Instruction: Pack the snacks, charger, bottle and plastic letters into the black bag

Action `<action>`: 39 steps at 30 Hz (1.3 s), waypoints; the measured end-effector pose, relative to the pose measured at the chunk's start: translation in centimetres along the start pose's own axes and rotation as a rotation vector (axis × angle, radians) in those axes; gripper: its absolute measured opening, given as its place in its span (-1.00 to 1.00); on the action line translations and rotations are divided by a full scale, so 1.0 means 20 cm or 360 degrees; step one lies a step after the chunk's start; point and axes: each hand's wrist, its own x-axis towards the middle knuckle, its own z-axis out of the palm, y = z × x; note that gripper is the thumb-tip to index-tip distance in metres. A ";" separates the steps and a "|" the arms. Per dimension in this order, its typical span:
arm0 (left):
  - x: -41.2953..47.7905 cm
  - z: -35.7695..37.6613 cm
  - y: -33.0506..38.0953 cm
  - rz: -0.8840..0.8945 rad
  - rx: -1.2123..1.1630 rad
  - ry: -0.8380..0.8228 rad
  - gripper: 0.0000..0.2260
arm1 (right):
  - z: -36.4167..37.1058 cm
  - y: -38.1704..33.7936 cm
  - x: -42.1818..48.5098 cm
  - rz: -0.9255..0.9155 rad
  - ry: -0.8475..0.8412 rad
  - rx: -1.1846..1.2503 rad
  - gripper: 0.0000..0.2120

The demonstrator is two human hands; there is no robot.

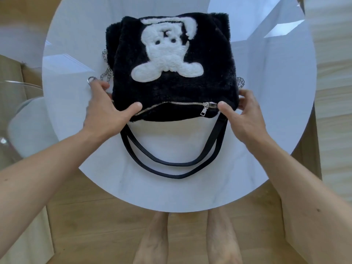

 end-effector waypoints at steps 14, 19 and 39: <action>0.20 -0.24 0.14 0.0002 0.0910 -0.0611 -0.75 | -0.17 -0.30 0.14 -0.0244 0.0014 -0.0934 -0.75; 0.24 -0.05 0.39 0.0761 0.0479 0.0210 -0.51 | 0.14 -0.54 0.31 -0.0874 0.0061 -0.0765 -0.42; 0.02 -0.16 0.31 0.0755 0.0624 -0.0054 -0.31 | 0.02 -0.52 0.00 -0.0656 -0.0031 -0.1084 -0.33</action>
